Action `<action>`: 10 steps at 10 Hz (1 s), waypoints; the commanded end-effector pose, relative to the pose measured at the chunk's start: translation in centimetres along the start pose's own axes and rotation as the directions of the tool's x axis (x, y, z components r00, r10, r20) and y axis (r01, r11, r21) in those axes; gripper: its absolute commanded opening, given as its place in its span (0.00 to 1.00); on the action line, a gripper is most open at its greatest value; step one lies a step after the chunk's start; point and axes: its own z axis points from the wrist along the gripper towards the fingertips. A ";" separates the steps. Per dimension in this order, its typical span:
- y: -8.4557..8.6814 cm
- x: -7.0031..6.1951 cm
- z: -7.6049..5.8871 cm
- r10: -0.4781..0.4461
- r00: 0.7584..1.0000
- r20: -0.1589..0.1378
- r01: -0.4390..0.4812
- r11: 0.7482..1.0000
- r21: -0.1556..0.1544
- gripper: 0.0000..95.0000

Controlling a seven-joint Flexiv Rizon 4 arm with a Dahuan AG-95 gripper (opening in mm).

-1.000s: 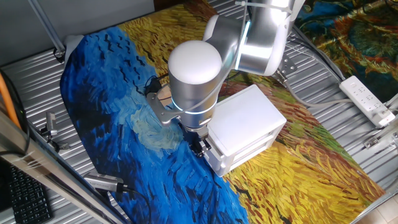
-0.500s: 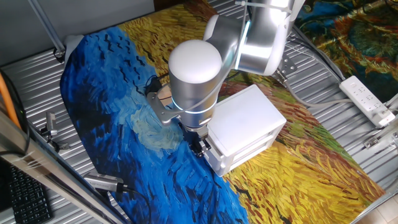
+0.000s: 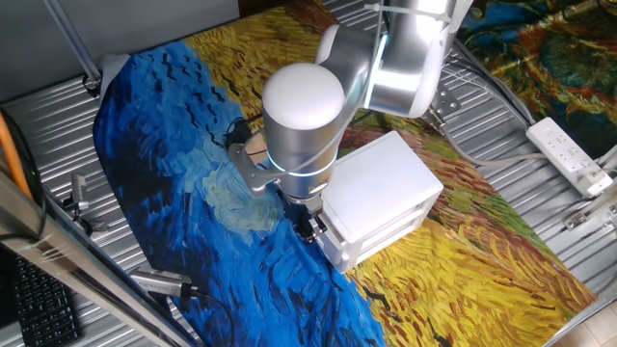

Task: Take something out of a drawer

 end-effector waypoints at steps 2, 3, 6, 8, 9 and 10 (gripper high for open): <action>0.0 0.0 0.2 -0.002 1.000 0.003 0.002 1.000 0.001 0.00; 0.0 0.0 0.3 -0.003 1.000 0.005 0.003 1.000 0.002 0.00; -0.1 0.0 0.5 -0.001 1.000 0.005 0.001 1.000 0.002 0.00; -0.2 0.0 0.5 -0.002 1.000 0.005 0.002 1.000 0.001 0.00; -0.3 0.0 0.5 -0.002 1.000 0.004 0.002 1.000 0.001 0.00; -0.3 0.0 0.5 -0.002 1.000 0.004 0.002 1.000 0.000 0.00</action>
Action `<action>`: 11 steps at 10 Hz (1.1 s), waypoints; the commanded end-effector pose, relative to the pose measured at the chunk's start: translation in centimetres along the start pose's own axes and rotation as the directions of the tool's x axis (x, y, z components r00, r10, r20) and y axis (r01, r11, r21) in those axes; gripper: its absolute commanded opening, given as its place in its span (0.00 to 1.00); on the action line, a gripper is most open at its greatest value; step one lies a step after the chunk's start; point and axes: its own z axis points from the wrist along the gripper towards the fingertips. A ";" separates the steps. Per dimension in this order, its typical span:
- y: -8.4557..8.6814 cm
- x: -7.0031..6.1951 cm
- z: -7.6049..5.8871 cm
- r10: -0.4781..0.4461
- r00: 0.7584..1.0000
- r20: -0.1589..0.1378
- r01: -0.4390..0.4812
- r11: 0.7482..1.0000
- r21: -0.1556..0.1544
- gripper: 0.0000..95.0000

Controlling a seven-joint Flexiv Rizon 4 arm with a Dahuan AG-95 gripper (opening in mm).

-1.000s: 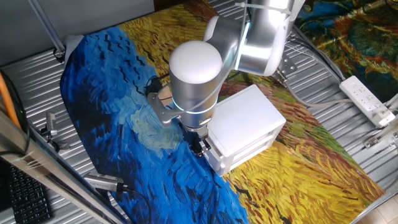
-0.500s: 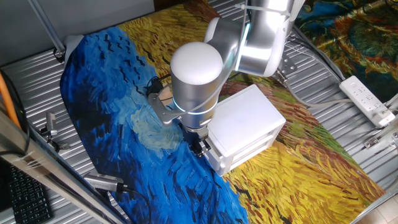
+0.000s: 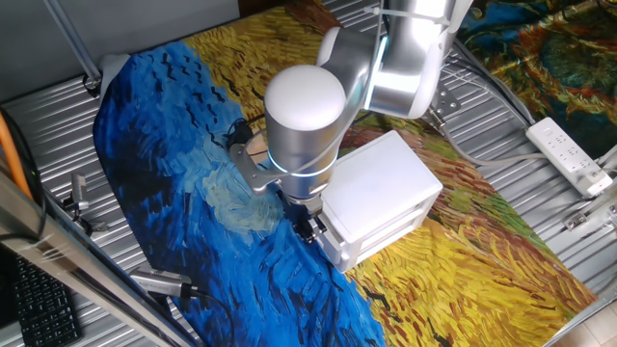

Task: Take something out of a drawer

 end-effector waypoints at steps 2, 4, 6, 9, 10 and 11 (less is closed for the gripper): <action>-0.2 0.0 0.0 -0.002 1.000 0.000 0.002 1.000 -0.001 0.00; -0.3 -0.1 0.0 -0.001 1.000 -0.002 0.001 1.000 -0.002 0.00; -0.4 -0.1 0.0 -0.001 1.000 -0.001 0.001 1.000 -0.002 0.00; -0.4 -0.1 0.0 -0.001 1.000 -0.001 0.001 1.000 -0.002 0.00; -0.4 -0.1 0.0 -0.001 1.000 -0.001 0.001 1.000 -0.002 0.00; -0.4 -0.1 0.0 -0.001 1.000 -0.001 0.001 1.000 -0.002 0.00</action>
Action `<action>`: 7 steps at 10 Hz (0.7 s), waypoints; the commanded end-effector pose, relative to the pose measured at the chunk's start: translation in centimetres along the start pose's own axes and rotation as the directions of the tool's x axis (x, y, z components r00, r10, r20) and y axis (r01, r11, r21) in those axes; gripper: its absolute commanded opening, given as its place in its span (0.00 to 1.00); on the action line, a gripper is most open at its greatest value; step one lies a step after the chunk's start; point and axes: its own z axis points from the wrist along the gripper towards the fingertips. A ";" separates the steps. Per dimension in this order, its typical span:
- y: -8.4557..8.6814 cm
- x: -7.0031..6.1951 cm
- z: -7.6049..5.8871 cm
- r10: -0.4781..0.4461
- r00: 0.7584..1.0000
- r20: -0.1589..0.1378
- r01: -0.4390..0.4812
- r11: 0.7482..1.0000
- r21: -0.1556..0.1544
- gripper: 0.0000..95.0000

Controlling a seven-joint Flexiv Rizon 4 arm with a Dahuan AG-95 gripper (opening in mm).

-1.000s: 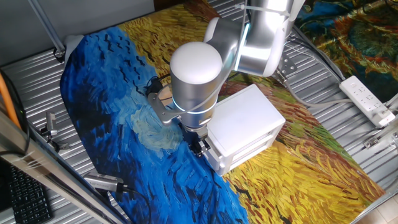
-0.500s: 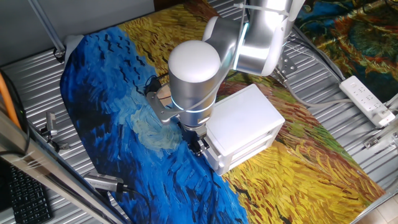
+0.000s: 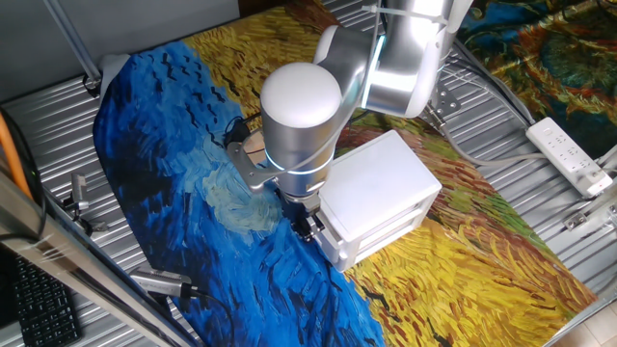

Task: Take something out of a drawer

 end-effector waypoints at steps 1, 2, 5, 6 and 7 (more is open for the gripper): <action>0.0 0.0 0.0 -0.002 1.000 0.000 0.002 1.000 0.000 0.00; 0.0 0.0 0.0 -0.002 1.000 0.000 0.002 1.000 0.000 0.00; 0.0 0.0 0.0 -0.007 1.000 -0.006 0.007 1.000 0.003 0.00; 0.0 0.0 0.0 -0.006 1.000 -0.006 0.006 1.000 0.002 0.00; 0.0 0.0 0.0 -0.008 1.000 -0.006 0.008 1.000 0.003 0.00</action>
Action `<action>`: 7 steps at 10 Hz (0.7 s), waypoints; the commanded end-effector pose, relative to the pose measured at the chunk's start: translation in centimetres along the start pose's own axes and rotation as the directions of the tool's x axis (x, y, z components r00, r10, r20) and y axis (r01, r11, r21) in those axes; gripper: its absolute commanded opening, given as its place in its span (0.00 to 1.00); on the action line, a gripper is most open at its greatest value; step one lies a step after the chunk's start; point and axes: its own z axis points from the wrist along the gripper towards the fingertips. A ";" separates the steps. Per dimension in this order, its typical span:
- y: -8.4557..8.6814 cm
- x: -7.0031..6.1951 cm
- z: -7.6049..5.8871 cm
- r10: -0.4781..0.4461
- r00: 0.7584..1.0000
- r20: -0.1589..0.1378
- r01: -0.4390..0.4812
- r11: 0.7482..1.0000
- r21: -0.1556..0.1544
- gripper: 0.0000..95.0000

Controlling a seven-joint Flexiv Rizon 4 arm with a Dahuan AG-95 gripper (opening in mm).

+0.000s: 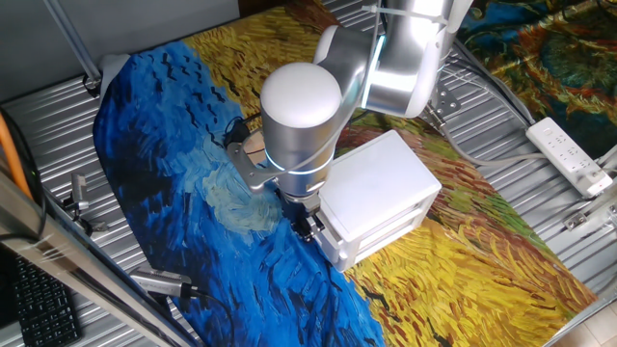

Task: Take something out of a drawer

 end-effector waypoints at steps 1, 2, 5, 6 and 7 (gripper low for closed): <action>0.0 0.0 0.0 -0.006 1.000 -0.003 0.006 1.000 0.003 0.00; 0.0 0.0 0.0 -0.008 1.000 -0.004 0.008 1.000 0.005 0.00; 0.0 0.0 0.0 -0.015 1.000 0.012 0.014 1.000 0.016 0.00; 0.0 0.0 0.0 -0.022 1.000 0.021 0.021 1.000 0.016 0.00; 0.0 0.0 0.0 -0.021 0.999 0.027 0.020 1.000 0.017 0.00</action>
